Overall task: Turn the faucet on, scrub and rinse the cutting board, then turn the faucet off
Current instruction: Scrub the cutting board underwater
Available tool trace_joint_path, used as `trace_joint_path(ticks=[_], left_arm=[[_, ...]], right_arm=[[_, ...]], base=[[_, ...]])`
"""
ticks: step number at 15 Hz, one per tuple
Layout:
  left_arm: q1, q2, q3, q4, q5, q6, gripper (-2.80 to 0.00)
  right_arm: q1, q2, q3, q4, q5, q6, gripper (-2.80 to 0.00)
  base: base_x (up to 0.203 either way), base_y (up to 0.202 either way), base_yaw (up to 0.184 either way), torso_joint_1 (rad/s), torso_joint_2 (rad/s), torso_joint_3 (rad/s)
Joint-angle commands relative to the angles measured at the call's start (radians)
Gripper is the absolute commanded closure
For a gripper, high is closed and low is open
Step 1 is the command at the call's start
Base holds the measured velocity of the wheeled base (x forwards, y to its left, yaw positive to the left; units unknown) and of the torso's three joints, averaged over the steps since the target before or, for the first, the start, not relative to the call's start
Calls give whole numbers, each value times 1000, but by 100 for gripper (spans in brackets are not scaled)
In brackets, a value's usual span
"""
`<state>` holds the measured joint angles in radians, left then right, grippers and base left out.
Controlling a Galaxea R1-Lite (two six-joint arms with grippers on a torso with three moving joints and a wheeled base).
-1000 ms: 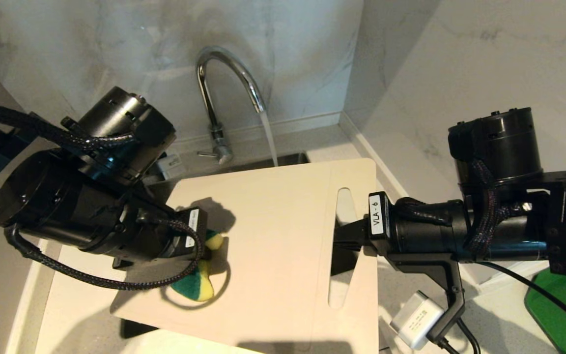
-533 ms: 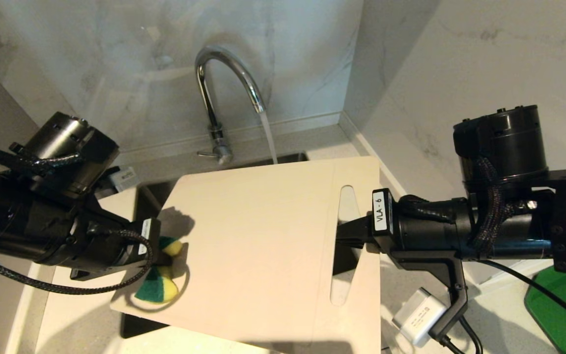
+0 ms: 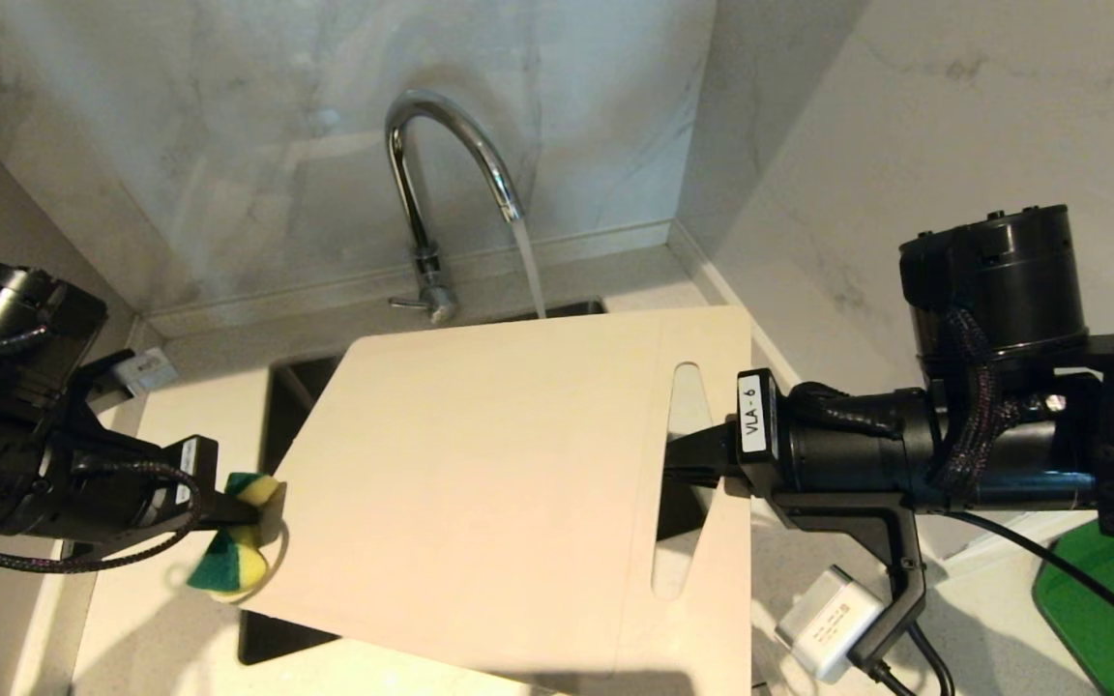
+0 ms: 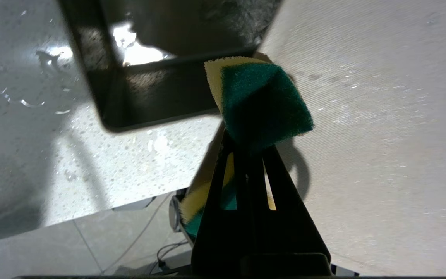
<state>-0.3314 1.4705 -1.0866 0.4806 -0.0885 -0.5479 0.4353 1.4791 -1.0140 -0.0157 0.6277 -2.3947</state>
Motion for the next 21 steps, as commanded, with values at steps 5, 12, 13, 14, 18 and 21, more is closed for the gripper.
trace_joint_path(ticks=[5,12,13,14,18,21], left_arm=[[-159,-6,-195,71,5,-70,0],[-586,119,-339,159,199,-166,0],[-613,138,-338,160,227,-170,0],[-615,140,-331,161,233,-172,0],[-626,112,-246,112,326,-145,0],[-612,108,-169,58,329,-139,0]], right_arm=[[-1,6,2,0,3,-14,0],[-7,3,3,0,3,-14,0],[-9,1,2,0,3,-14,0],[-16,0,2,0,3,-14,0],[-18,1,3,0,3,-14,0],[-18,0,6,0,3,-14,0]], base=[[0,0,0,0,0,0],[0,0,0,0,0,0],[0,0,0,0,0,0],[0,0,0,0,0,0],[0,0,0,0,0,0],[0,0,0,0,0,0]])
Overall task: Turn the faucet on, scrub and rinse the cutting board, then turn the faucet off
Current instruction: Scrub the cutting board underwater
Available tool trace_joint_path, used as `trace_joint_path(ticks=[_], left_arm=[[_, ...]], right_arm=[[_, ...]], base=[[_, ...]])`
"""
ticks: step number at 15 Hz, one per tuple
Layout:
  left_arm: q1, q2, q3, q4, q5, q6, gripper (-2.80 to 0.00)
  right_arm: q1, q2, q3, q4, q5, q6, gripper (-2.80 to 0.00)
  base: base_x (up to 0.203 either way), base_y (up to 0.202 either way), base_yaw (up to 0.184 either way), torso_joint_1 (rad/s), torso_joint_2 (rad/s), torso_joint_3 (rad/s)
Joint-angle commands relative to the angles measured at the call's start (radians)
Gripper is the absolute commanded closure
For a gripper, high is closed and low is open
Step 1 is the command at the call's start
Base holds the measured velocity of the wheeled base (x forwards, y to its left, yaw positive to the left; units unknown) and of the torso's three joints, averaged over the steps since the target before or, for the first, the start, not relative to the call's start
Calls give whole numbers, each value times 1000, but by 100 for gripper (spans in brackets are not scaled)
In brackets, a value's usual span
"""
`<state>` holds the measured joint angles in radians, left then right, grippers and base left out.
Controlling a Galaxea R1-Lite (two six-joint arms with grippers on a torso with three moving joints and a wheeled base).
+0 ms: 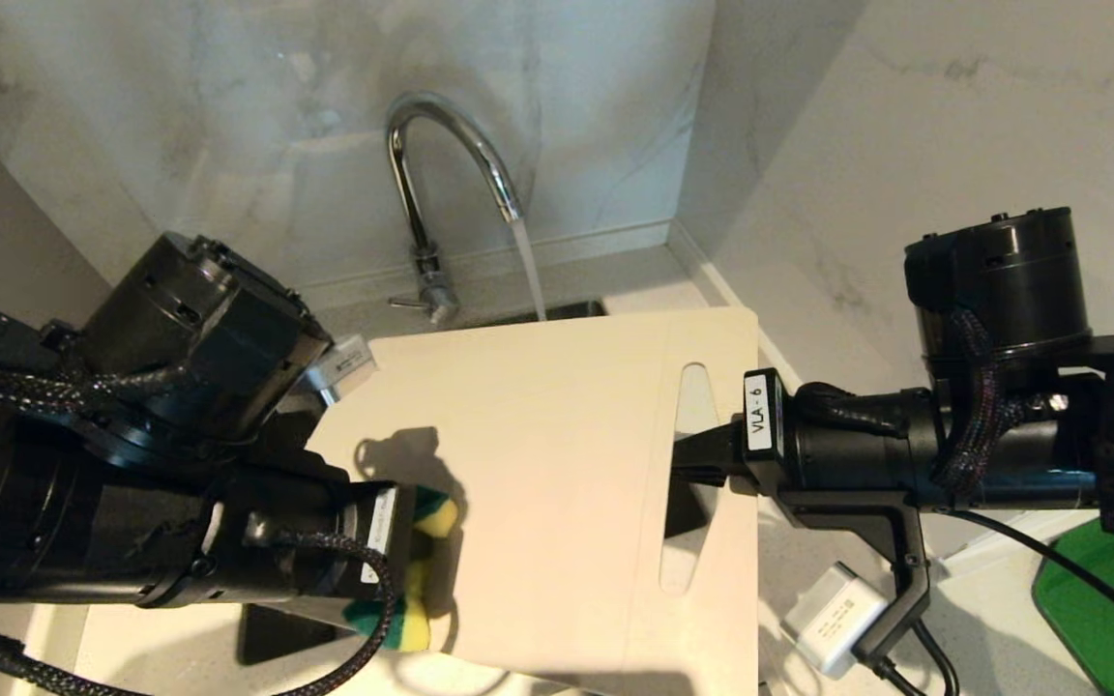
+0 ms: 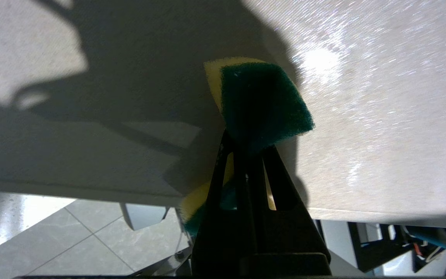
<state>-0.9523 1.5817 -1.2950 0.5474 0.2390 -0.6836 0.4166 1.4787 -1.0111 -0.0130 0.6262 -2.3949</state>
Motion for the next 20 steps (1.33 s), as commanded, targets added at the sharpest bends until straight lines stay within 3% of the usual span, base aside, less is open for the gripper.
trace_joint_path(ticks=[1,7,11,14,16,20], left_arm=[[26,-7,73,-27,1,-3,0],[274,-86,288,-160,-18,129,0],[471,-139,376,-193,-141,217,0],[614,-155,467,-294,-222,288,0],[627,-167,461,-311,-248,303,0],[585,-173,345,-277,-254,291,0]], right_arm=[[1,0,6,-2,4,-13,0],[-1,-1,6,-2,4,-12,0],[-1,-5,8,1,4,-12,0],[-13,-12,23,1,4,-10,0],[-13,-12,24,-4,4,6,0],[-13,-11,25,-4,4,6,0]], base=[[0,0,0,0,0,0],[0,0,0,0,0,0],[0,0,0,0,0,0],[0,0,0,0,0,0],[0,0,0,0,0,0],[0,0,0,0,0,0]])
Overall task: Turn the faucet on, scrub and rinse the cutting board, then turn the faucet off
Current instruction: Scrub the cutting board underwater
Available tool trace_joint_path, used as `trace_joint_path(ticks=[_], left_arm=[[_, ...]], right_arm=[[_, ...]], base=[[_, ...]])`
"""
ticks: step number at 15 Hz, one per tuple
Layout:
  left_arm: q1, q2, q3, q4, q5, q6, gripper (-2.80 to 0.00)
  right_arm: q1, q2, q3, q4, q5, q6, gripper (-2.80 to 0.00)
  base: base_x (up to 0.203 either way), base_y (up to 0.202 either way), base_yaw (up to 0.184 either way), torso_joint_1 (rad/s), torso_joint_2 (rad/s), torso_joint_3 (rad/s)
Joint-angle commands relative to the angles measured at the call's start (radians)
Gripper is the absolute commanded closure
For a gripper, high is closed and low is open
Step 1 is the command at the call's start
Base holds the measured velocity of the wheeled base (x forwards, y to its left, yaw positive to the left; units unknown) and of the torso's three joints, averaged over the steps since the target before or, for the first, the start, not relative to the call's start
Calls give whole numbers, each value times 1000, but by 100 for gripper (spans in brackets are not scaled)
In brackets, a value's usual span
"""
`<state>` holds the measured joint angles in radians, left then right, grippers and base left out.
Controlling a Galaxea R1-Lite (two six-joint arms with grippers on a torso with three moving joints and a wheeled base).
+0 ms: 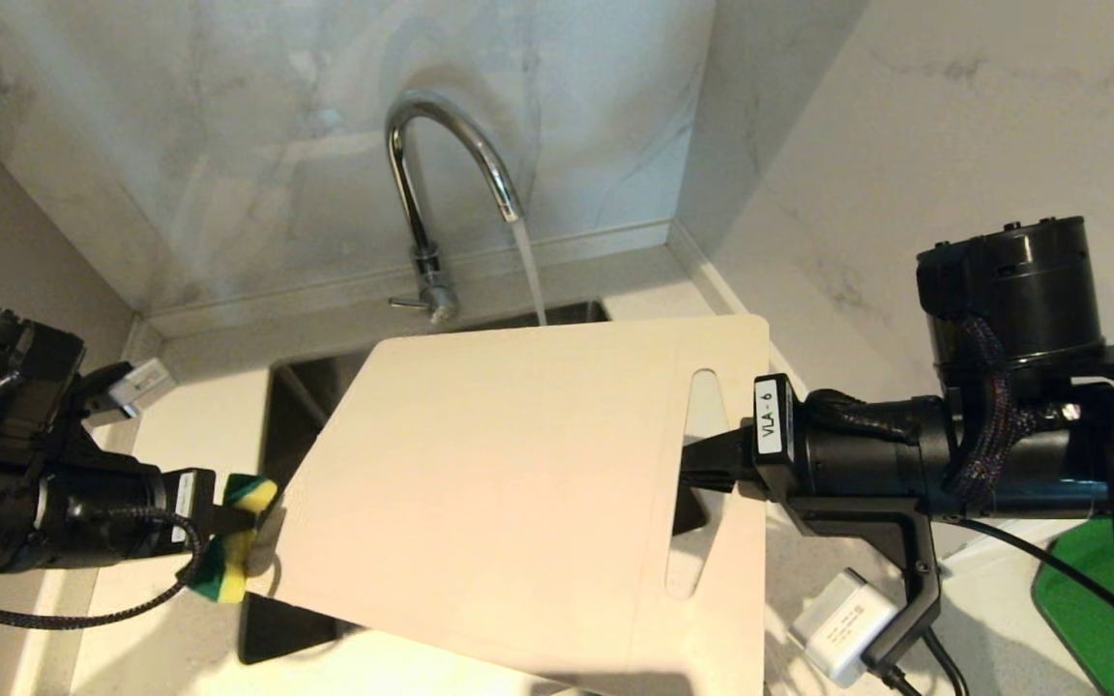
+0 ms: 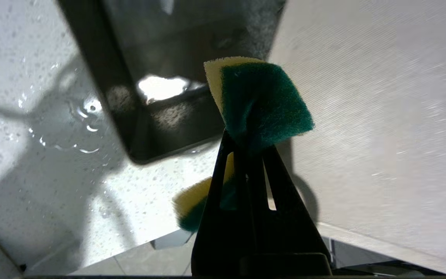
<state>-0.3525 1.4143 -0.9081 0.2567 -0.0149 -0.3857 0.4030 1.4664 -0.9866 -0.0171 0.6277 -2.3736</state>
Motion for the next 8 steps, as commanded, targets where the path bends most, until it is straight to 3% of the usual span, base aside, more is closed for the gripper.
trace_joint_path(ticks=[1,5,8], left_arm=[[-25,-5,-81,41,0,-22,0],[-66,-3,-226,133,-2,-47,0],[-164,23,-337,186,7,-88,0]], right_arm=[[0,3,0,0,3,-15,0],[0,6,3,0,1,-15,0],[0,6,5,0,1,-15,0]], base=[[0,0,0,0,0,0],[0,0,0,0,0,0],[0,0,0,0,0,0]])
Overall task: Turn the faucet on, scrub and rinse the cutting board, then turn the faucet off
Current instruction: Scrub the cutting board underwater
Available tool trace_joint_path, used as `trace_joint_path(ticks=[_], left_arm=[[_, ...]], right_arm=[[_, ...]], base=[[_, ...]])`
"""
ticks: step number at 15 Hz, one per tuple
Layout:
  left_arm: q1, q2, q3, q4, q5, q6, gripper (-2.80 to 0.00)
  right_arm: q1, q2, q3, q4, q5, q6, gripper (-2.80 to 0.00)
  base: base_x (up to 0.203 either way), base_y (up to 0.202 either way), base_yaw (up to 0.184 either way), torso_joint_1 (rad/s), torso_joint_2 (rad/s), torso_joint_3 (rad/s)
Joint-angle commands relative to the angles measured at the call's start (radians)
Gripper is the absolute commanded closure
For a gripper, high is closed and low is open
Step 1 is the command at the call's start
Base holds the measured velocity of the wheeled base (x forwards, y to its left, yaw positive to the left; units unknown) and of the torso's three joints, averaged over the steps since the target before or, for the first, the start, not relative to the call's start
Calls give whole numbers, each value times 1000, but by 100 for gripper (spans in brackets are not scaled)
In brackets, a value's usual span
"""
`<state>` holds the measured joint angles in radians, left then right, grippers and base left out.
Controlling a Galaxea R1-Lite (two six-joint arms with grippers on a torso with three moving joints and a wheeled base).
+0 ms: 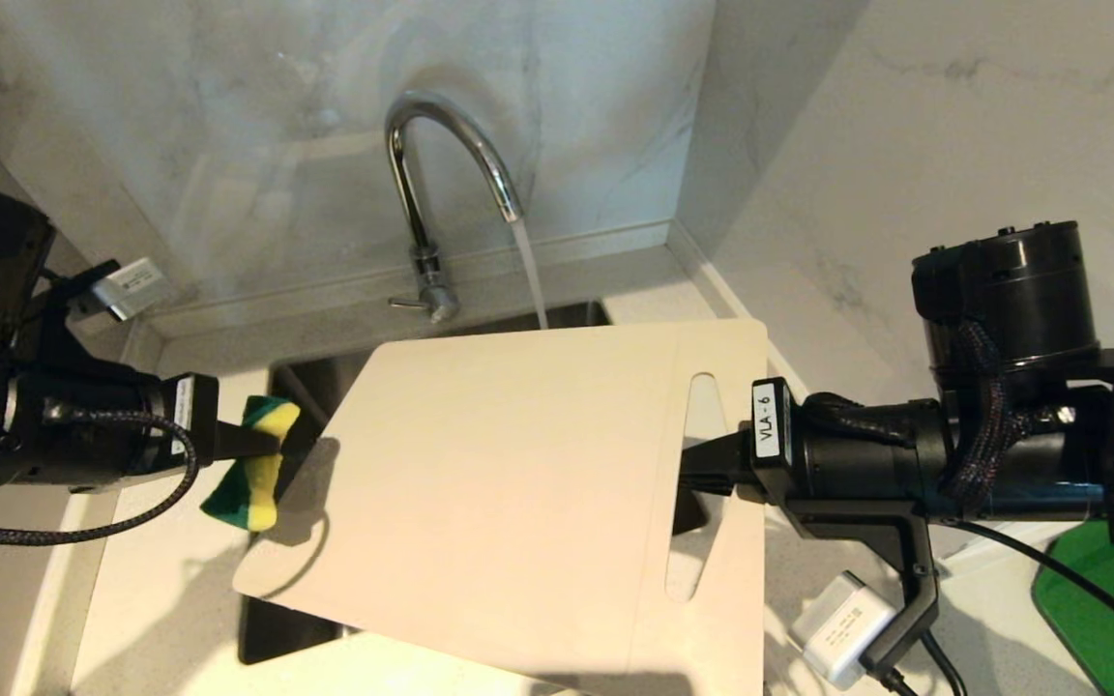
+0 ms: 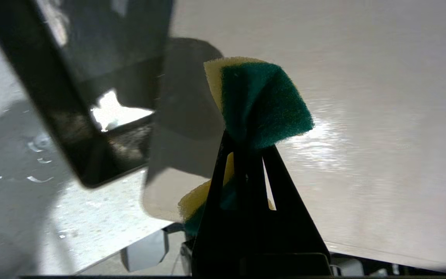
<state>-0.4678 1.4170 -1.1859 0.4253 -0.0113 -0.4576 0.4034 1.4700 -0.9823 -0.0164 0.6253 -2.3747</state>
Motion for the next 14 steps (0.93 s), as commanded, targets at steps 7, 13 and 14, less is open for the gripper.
trace_joint_path(ticks=[7,13,14], left_arm=[[-249,228,-233,92,85,-122,0],[-172,240,-182,90,78,-140,0],[-151,240,-177,90,77,-139,0]], right_arm=[[0,-8,4,0,4,-12,0],[0,-16,17,0,4,-12,0],[0,-16,17,0,4,-12,0]], base=[[0,0,0,0,0,0],[0,0,0,0,0,0],[0,0,0,0,0,0]])
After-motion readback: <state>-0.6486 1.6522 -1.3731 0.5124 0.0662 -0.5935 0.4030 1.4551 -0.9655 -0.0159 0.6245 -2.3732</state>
